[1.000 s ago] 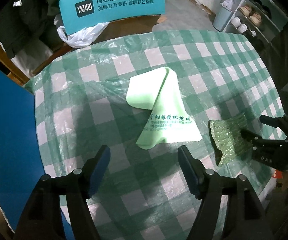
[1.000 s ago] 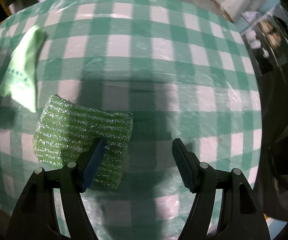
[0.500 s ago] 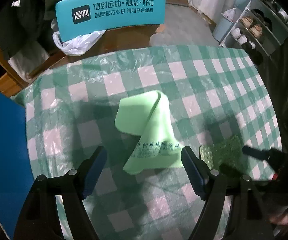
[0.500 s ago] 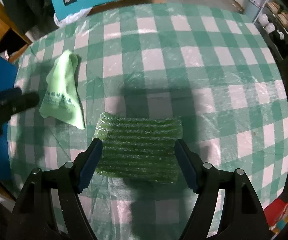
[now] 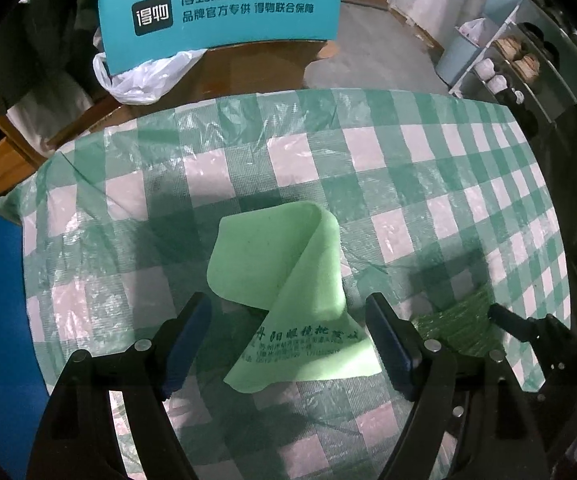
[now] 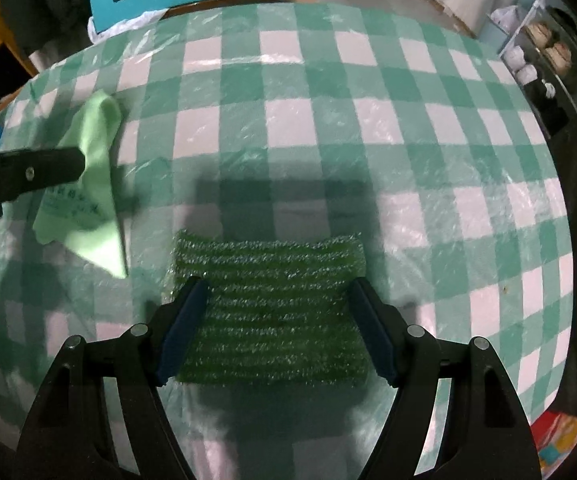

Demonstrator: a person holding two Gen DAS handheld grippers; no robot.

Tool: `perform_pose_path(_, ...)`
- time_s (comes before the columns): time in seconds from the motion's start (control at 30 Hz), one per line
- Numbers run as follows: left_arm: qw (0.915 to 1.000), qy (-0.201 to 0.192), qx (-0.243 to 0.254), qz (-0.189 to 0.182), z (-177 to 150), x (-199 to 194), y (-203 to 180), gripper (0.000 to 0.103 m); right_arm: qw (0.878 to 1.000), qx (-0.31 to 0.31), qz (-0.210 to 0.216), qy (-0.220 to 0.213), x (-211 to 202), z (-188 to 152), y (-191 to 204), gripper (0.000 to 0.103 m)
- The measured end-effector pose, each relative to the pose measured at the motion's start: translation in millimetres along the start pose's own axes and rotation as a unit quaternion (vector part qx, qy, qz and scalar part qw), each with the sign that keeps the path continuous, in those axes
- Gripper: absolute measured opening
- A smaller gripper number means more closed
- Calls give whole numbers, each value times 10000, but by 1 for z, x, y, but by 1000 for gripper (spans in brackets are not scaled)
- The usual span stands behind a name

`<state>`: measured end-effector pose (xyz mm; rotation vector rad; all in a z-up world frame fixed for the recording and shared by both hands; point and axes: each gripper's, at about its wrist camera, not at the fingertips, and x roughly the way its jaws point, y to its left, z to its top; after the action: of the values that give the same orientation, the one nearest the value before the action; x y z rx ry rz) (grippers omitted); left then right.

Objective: Organize soft objects
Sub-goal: 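Grasp the green mesh scrubber with the right tool while the left grasps the light green cloth, then lift both held items and carry them over the cardboard box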

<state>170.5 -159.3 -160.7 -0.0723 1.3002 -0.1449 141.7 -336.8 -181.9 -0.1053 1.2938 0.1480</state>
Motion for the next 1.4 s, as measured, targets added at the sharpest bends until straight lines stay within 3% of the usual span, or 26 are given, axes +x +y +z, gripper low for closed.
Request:
perform_pose_path(0.07, 10000, 3, -81, -34, 2, 2, 1, 80, 10000, 22, -18, -73, 1, 5, -1, 65)
perform_pose_path(0.13, 9998, 19, -157, -77, 3, 4, 2, 80, 9999, 0, -34, -166, 1, 13, -1, 47)
perform_pose_path(0.2, 9998, 37, -177, -44, 5, 7, 2, 80, 9997, 17, 6, -238, -2, 17, -7, 20)
perform_pose_path(0.23, 9998, 40, -169, -19, 6, 8, 2, 80, 9997, 25, 28, -259, -2, 20, -9, 17)
perform_pose_path(0.47, 9998, -53, -85, 143, 6, 17, 3, 77, 9988, 165, 283, -359, 0, 26, -9, 13)
perform_pose_path(0.57, 9998, -105, 29, 191, 5, 15, -1, 52, 9985, 198, 354, -381, -4, 27, -9, 13)
perform_pose_path(0.63, 9998, -98, 129, 132, 3, 15, -2, 22, 9983, 229, 387, -383, -5, 29, -9, 13)
perform_pose_path(0.73, 9998, -53, 195, 20, -1, 14, -2, 8, 9980, 254, 424, -400, -8, 31, -8, 13)
perform_pose_path(1.4, 9979, -499, 417, -34, -23, -49, 2, 6, 9944, -11, 590, -878, -61, 29, 17, 12)
